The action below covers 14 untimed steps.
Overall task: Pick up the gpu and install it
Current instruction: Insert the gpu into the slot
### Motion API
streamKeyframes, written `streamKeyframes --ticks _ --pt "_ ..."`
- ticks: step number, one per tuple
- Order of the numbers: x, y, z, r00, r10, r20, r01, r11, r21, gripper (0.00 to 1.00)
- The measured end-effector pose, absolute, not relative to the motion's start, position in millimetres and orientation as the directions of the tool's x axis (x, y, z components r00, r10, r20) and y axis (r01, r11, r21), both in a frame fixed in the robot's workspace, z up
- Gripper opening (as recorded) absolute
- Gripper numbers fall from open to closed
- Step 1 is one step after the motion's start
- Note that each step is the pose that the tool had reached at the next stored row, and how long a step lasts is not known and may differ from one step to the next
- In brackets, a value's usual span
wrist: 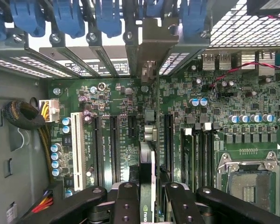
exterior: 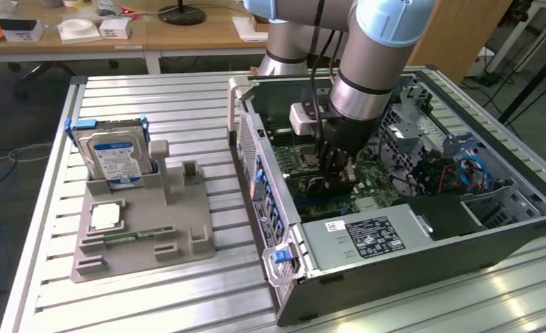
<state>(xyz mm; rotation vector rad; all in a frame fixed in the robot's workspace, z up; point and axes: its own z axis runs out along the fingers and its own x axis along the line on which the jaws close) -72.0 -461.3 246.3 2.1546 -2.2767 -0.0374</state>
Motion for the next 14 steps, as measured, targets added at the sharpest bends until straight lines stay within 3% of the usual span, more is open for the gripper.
streamKeyframes --ticks 14 --pt "-72.1 -459.6 249.1 -0.047 -0.999 -0.010 -0.999 0.047 0.022 0.26"
